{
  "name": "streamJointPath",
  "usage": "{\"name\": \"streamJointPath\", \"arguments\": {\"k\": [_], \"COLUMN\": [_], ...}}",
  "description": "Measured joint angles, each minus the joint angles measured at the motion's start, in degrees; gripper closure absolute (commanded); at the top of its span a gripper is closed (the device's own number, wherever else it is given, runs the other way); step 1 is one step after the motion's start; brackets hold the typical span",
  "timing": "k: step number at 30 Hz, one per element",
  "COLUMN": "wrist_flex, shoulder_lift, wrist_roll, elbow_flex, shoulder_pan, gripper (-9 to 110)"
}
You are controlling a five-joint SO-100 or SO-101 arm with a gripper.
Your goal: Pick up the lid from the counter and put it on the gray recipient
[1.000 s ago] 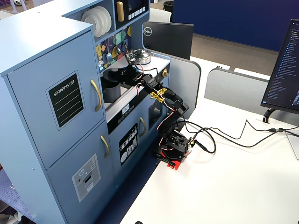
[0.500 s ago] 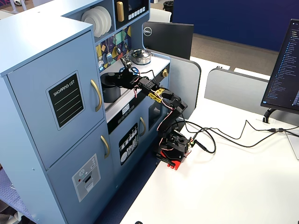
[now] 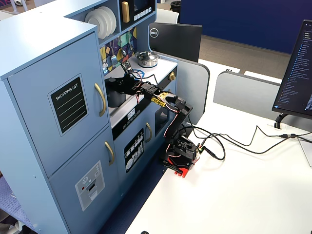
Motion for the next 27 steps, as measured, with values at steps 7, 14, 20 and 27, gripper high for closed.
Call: {"name": "streamJointPath", "arguments": {"k": [7,14,20,27], "wrist_flex": [4.22,22.32,43.86,55.72], "shoulder_lift": [1.76,14.68,34.19,54.4], "wrist_roll": [-2.11,-4.39,-3.25,-1.23], "elbow_flex": [0.18,1.76,8.79,25.4], "shoulder_pan": [0.44,0.35,-0.35,-0.09], "gripper": [82,83,89,101]}}
